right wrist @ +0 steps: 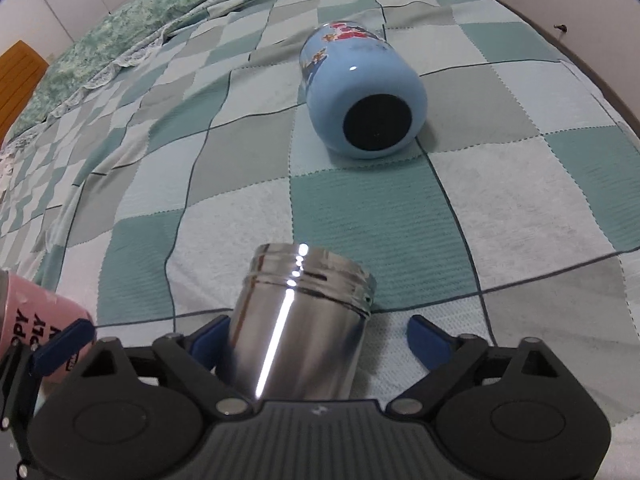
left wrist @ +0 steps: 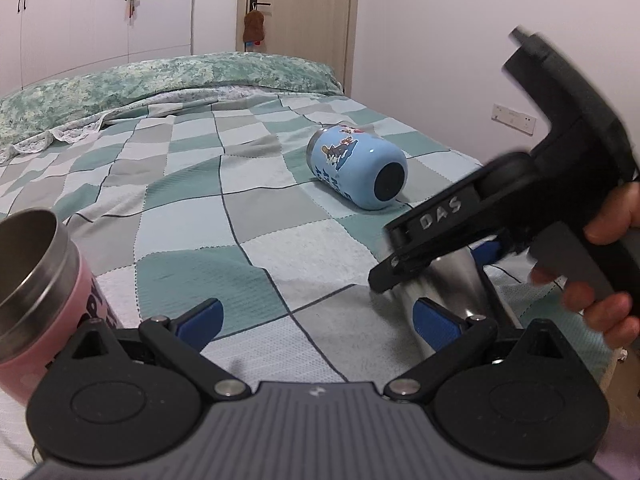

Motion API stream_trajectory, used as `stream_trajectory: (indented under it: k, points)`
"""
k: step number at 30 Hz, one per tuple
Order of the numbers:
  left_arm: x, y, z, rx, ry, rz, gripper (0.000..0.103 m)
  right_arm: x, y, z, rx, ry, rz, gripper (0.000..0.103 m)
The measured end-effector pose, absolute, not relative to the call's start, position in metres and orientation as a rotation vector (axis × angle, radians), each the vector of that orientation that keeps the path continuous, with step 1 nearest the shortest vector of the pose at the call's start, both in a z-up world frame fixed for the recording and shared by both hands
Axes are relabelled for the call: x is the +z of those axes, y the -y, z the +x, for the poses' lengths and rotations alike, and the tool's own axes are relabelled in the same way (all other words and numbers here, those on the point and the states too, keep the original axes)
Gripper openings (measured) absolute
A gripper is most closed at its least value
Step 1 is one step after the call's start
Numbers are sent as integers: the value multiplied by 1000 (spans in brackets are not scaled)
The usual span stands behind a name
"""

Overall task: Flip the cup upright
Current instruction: 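Rotate the held tumbler upright and lower it beside the pink mug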

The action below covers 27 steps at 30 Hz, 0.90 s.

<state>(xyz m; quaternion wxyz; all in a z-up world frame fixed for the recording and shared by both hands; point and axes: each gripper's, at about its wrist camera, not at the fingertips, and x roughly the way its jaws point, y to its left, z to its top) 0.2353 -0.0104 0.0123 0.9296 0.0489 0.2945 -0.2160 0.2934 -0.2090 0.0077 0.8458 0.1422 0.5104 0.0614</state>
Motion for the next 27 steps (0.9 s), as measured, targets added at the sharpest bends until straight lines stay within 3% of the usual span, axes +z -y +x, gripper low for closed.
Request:
stream_trajectory:
  k: [9,20,27]
  points:
    - [25,10,217,-441,-579,89,103,48,225,244,260,-832,301,65]
    - [55,-4,167,-393,-508,70,103,110,196,177,346,-405,-4,62]
    - [56,-32,155,-313,-516,56,103,113,159,175,337,-314,-111,61]
